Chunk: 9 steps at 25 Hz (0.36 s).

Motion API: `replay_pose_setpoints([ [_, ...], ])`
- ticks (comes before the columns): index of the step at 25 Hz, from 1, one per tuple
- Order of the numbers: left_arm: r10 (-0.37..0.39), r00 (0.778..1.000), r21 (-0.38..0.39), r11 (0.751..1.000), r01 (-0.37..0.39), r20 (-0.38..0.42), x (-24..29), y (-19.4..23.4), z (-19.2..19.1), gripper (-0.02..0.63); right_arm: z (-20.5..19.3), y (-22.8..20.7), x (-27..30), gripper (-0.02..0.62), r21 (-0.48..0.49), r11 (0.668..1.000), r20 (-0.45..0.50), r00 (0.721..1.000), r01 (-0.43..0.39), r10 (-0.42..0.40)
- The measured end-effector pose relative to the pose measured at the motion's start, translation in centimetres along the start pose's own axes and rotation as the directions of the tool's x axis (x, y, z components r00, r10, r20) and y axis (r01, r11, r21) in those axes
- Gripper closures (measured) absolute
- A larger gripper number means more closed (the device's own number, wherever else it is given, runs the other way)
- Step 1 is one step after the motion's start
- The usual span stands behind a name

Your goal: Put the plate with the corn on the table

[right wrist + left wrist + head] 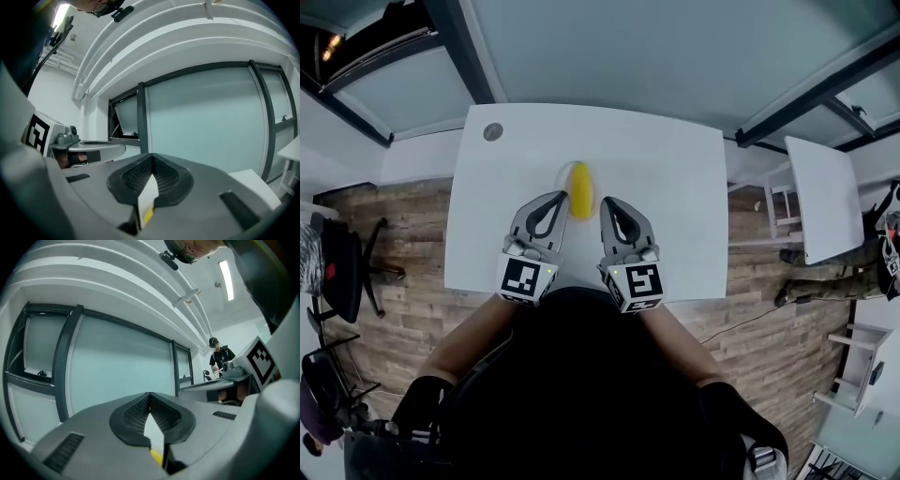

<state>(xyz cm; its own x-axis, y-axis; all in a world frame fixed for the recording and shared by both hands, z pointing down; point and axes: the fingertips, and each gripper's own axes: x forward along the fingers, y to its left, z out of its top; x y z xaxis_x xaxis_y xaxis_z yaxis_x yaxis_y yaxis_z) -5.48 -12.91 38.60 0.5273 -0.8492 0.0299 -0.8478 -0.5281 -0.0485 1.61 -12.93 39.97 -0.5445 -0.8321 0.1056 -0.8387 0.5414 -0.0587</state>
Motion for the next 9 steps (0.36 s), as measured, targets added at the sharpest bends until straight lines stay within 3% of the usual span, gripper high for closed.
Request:
replay_pose_setpoints([
  [4,0.015,0.999,-0.035,0.999,-0.016,-0.037,0.4,0.3,-1.0,0.603,-0.1,-0.2,-0.2,0.592,-0.017,1.000,-0.003,1.000,0.010,-0.010],
  [9,0.014,0.999,-0.010,1.000,-0.014,-0.033,1.2,0.4,-0.7,0.603,0.7,-0.1,-0.3,0.592,-0.054,0.999,0.006,1.000,0.008,-0.008],
])
